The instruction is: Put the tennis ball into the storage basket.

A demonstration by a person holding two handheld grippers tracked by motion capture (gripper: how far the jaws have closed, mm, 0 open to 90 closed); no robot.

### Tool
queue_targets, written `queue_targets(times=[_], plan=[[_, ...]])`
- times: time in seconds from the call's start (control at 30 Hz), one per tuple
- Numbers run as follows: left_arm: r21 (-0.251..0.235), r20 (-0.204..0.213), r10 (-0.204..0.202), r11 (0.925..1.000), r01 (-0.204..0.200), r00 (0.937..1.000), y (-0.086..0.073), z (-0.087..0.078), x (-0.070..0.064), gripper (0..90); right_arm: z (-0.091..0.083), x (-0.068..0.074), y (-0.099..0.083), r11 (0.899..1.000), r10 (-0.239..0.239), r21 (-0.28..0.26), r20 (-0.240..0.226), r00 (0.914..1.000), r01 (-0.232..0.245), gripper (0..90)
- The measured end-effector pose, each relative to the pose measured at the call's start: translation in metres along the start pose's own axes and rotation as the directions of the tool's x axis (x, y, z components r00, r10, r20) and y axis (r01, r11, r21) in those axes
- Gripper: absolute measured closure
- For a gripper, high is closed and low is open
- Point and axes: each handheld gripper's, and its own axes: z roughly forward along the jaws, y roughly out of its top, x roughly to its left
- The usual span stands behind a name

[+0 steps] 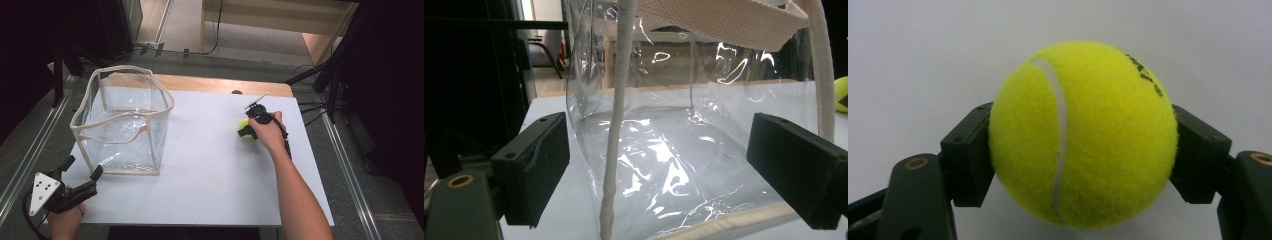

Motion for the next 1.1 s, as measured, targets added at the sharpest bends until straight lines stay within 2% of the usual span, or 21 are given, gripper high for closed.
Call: queue_targets(times=[0.33,0.43,0.67,0.87,1.1], plan=[[0.003,-0.001,0.0,1.0,0.0,1.0,0.0,0.0,0.0,10.3,-0.008,0.007,0.004,0.999,-0.03,-0.018,-0.016,0.9994,0.029,23.3],[0.0,-0.001,0.0,1.0,0.0,1.0,0.0,0.0,0.0,10.3,-0.009,0.009,0.005,1.0,-0.025,-0.02,-0.026,0.9993,0.024,23.4],[0.0,-0.001,0.0,1.0,0.0,1.0,0.0,0.0,0.0,10.3,-0.012,0.016,0.01,0.998,-0.063,-0.029,-0.042,0.9971,0.062,23.4],[0.002,0.0,0.0,1.0,0.0,1.0,0.0,0.0,0.0,10.3,-0.015,0.024,0.016,0.996,-0.084,-0.035,-0.054,0.995,0.082,23.4],[0.003,-0.002,-0.002,1.0,0.002,1.0,0.0,0.0,0.0,10.3,-0.015,0.041,0.024,0.992,-0.121,-0.035,-0.071,0.9901,0.119,23.4]])
